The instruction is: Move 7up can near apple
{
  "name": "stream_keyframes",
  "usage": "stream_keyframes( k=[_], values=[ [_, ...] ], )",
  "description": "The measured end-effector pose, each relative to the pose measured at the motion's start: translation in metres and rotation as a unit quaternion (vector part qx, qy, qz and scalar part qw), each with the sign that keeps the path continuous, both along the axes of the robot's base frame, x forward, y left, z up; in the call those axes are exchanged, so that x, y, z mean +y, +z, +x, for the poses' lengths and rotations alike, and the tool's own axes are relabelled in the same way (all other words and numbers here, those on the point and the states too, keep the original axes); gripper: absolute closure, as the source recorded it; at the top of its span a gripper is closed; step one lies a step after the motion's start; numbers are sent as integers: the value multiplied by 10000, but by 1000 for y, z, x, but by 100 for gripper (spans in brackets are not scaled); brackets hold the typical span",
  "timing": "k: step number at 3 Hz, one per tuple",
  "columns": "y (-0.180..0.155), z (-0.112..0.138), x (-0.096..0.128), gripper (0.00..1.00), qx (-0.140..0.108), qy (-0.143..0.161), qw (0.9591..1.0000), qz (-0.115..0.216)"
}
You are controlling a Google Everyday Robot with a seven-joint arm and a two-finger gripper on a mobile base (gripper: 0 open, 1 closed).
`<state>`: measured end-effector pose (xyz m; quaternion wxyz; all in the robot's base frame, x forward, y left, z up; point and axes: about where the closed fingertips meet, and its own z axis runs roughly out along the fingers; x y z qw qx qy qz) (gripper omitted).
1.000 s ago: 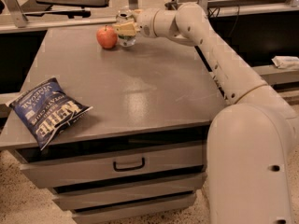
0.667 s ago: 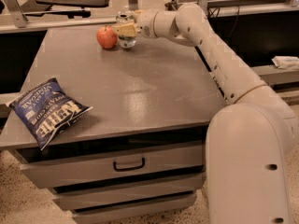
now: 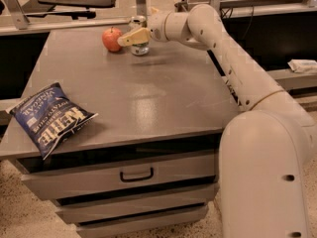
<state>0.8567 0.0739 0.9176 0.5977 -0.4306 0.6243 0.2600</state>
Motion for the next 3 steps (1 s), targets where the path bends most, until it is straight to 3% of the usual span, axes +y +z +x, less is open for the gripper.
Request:
stream_keyframes(
  k=[1,2,3],
  values=[
    [6,-4,-23,0,-64,-117,9999,-59],
    [36,-20,-89,0,-351,-200,9989,-231],
    [69,-52,-162,0,-734,-70,9969,-256]
  ],
)
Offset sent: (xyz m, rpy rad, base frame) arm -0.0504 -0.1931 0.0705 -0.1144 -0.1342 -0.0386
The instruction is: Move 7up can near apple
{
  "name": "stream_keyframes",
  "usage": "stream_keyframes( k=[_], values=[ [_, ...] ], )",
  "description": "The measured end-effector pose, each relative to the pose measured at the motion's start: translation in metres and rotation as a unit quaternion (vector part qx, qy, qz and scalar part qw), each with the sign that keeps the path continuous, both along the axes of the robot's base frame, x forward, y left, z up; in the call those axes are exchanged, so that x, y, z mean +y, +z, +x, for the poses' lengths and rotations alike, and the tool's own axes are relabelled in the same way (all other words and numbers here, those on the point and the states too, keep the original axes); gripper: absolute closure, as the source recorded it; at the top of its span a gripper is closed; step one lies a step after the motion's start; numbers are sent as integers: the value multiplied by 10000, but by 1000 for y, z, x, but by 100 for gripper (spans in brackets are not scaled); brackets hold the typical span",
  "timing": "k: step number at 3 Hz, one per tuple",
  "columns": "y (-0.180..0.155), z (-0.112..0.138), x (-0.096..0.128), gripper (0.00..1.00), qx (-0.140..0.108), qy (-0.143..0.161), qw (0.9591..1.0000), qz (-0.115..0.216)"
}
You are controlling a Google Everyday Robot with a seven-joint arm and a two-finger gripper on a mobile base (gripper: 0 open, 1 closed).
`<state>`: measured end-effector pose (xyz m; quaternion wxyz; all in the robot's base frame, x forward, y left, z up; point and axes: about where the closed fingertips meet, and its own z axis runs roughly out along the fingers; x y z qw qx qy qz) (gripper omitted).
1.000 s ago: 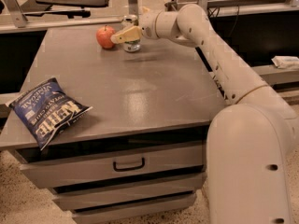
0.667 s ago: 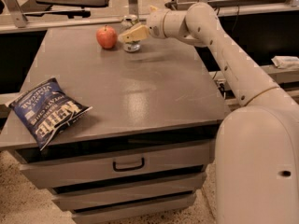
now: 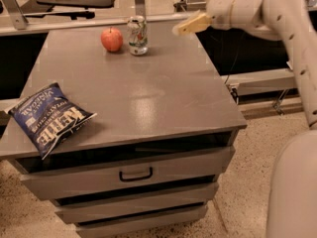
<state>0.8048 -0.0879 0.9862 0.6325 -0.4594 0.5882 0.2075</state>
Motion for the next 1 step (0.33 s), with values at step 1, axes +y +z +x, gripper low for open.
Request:
stream_keyframes(
  k=[1],
  values=[
    [2,-8,-2,0,-14,134,9999,-64]
  ],
)
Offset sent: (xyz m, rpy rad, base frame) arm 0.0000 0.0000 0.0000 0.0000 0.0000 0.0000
